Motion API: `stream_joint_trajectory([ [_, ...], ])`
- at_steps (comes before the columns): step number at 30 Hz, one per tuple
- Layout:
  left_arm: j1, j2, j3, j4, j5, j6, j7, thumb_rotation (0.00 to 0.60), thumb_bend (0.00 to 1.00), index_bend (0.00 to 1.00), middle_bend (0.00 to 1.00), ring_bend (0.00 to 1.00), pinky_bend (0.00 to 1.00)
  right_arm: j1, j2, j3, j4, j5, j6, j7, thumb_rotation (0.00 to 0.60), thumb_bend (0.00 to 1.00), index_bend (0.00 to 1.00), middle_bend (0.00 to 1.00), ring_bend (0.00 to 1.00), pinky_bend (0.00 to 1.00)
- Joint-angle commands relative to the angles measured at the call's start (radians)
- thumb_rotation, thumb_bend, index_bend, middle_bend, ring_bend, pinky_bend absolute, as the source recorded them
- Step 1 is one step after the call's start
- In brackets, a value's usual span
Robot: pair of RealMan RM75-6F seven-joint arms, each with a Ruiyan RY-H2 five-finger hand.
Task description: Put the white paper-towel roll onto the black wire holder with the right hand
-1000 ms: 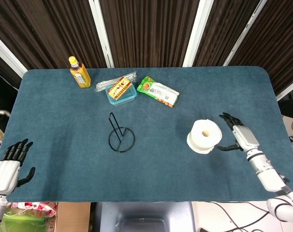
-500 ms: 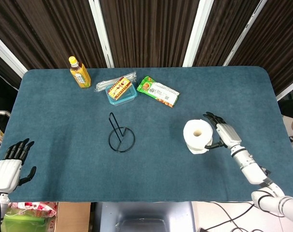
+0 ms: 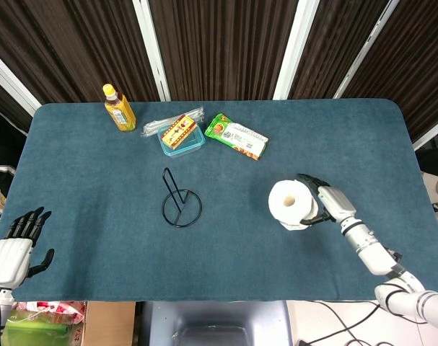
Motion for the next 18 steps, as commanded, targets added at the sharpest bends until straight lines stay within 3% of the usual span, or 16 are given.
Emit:
stream_joint_trajectory([
  [1,-0.001,-0.003,-0.001,0.0,-0.001,0.0,0.003,0.6,0.43,0.0,0.0,0.0,0.12,0.006,0.002,-0.005,0.002,0.009,-0.019,-0.015,0.6,0.3,0.72,0.59,0.59,0.69],
  [10,0.0,-0.002,0.001,0.003,0.005,0.004,0.0,0.6,0.43,0.0,0.0,0.0,0.12,0.0,0.017,-0.006,-0.018,0.01,0.016,-0.056,0.6,0.41,0.96,0.78,0.79,0.87],
  [18,0.0,-0.004,0.003,0.003,0.01,0.008,0.001,0.6,0.43,0.0,0.0,0.0,0.12,-0.061,0.001,0.033,-0.018,-0.001,0.207,0.018,0.6,0.41,0.99,0.8,0.81,0.89],
])
